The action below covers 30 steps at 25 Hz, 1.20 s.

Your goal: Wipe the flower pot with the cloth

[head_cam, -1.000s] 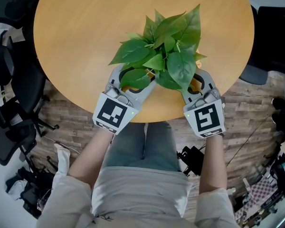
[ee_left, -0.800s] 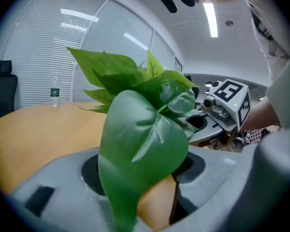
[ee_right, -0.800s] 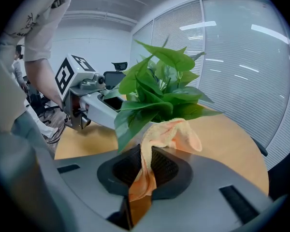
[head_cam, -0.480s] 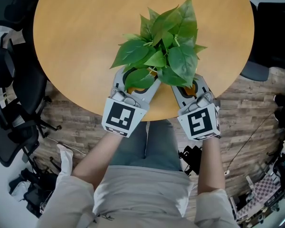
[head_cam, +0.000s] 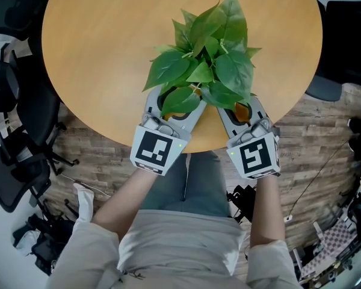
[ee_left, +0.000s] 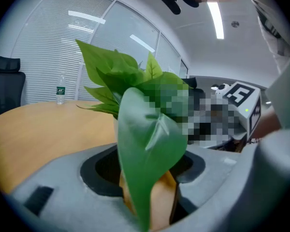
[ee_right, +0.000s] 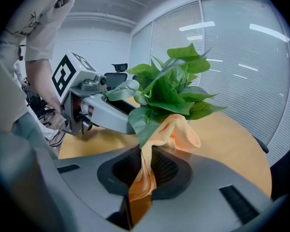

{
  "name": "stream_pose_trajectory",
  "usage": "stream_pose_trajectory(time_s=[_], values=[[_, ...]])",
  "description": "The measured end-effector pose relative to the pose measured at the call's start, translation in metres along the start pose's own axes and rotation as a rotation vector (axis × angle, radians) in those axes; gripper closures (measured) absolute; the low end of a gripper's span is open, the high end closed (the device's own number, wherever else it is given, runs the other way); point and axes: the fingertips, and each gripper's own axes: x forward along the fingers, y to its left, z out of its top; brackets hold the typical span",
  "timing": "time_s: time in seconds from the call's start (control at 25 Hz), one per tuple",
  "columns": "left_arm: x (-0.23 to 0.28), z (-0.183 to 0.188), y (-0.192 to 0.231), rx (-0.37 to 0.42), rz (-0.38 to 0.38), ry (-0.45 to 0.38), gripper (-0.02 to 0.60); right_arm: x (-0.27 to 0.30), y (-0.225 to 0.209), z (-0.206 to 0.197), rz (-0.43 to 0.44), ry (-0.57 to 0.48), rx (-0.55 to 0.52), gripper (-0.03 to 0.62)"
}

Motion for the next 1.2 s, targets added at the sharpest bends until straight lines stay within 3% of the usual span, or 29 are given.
stream_pose_trajectory(time_s=[0.2, 0.36, 0.64, 0.8, 1.0, 1.2], values=[[-0.011, -0.012, 0.008, 0.037, -0.135, 0.041, 0.277, -0.002, -0.001, -0.001, -0.004, 0.003, 0.004, 0.549], [-0.016, -0.011, 0.017, 0.084, -0.284, 0.017, 0.251, -0.003, -0.003, -0.002, -0.008, 0.001, 0.006, 0.549], [0.000, 0.008, 0.021, 0.199, -0.469, -0.010, 0.159, -0.005, -0.001, -0.003, -0.014, 0.007, 0.015, 0.549], [0.011, 0.019, 0.015, 0.172, -0.577, -0.039, 0.153, -0.006, 0.000, -0.004, -0.014, 0.004, 0.028, 0.549], [0.018, 0.021, 0.013, 0.170, -0.606, -0.040, 0.167, -0.008, 0.000, -0.002, -0.019, -0.001, 0.056, 0.549], [0.018, 0.020, 0.015, 0.170, -0.603, -0.041, 0.175, -0.022, -0.020, -0.009, -0.077, 0.010, 0.091, 0.549]])
